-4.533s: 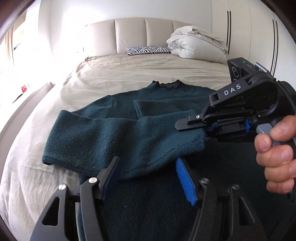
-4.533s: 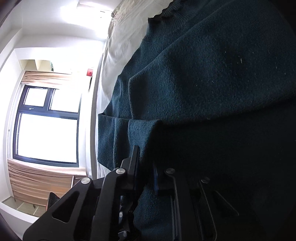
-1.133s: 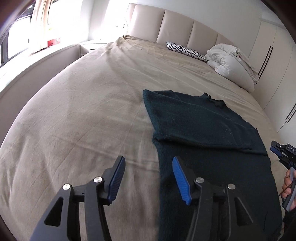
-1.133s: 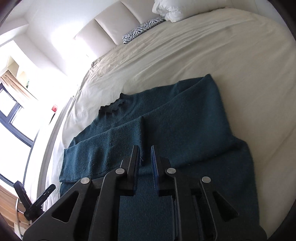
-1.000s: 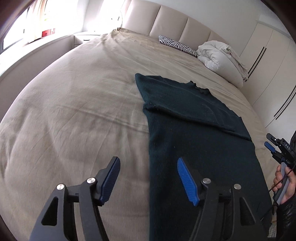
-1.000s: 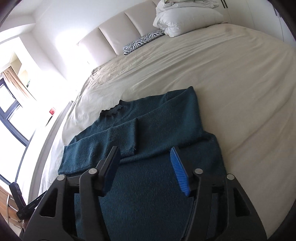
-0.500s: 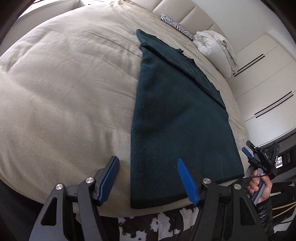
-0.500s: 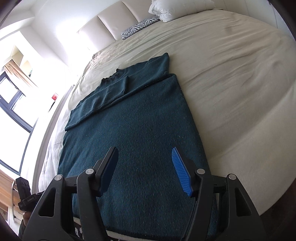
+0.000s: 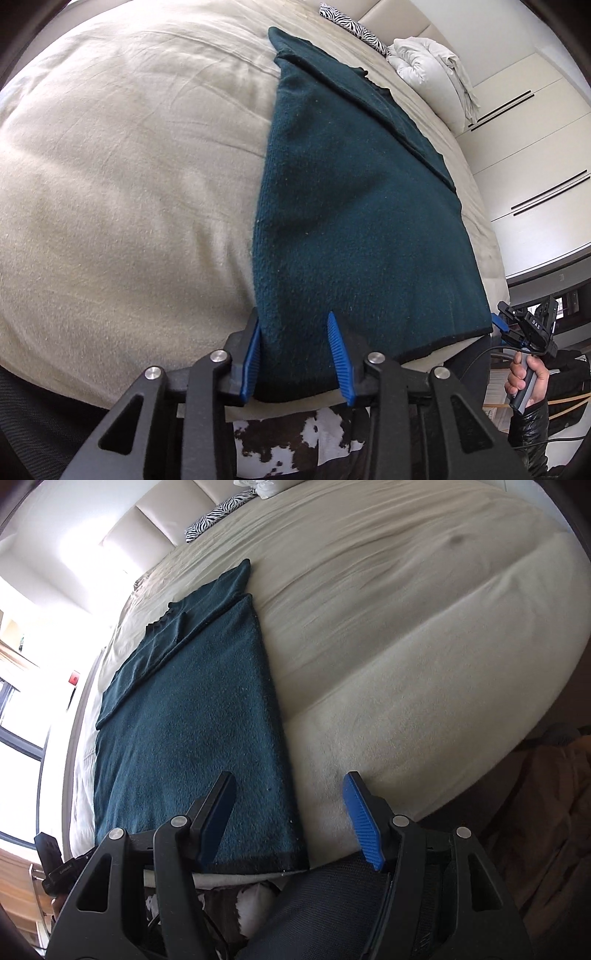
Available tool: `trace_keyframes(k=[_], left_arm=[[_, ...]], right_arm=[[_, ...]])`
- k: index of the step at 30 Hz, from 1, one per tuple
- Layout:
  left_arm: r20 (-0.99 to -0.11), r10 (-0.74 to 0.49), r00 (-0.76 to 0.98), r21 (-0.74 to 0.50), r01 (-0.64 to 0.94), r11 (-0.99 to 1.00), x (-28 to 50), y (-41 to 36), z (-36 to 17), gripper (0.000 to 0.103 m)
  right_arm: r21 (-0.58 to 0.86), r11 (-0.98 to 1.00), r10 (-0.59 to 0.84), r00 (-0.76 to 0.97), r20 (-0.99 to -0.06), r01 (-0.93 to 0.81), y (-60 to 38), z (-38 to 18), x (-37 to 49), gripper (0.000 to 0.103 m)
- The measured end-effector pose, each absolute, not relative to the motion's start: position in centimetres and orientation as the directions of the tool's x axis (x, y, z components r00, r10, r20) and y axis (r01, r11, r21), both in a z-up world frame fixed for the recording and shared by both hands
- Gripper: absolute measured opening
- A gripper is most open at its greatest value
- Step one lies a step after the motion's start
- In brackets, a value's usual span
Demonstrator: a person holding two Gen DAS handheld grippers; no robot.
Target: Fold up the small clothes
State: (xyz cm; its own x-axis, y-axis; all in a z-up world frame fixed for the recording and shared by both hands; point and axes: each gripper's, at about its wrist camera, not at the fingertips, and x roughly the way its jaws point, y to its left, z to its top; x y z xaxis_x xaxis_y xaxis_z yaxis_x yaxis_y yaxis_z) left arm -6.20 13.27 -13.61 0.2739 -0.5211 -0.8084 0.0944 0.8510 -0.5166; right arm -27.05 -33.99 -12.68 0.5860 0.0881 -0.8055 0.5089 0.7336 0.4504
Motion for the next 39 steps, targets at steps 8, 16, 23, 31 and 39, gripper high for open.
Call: trace_keyframes(k=[8, 16, 23, 31, 39], left_arm=[[-0.819, -0.511, 0.261, -0.500, 0.111, 0.859, -6.2, 13.0, -13.6, 0.013], [-0.800, -0.536, 0.270, -0.521, 0.129, 0.844, -6.4, 13.4, -13.0, 0.007], [-0.719, -0.622, 0.310, -0.624, 0.107, 0.774, -6.2, 14.8, -11.2, 0.007], [-0.662, -0.662, 0.351, -0.666, 0.129, 0.735, -5.9, 14.7, -9.0, 0.007], [-0.575, -0.725, 0.379, -0.743, 0.129, 0.657, -5.4, 15.1, -8.0, 0.007]], right_arm=[[0.523, 0.699, 0.225, 0.544, -0.808, 0.487, -33.3, -14.1, -26.5, 0.044], [0.587, 0.635, 0.274, 0.564, -0.779, 0.502, -33.9, -15.3, -27.2, 0.016], [0.642, 0.611, 0.283, 0.629, -0.724, 0.464, -34.1, -14.0, -27.2, 0.007], [0.665, 0.617, 0.274, 0.677, -0.683, 0.421, -34.2, -11.8, -26.5, 0.006], [0.696, 0.613, 0.287, 0.716, -0.637, 0.374, -34.0, -10.3, -25.6, 0.006]])
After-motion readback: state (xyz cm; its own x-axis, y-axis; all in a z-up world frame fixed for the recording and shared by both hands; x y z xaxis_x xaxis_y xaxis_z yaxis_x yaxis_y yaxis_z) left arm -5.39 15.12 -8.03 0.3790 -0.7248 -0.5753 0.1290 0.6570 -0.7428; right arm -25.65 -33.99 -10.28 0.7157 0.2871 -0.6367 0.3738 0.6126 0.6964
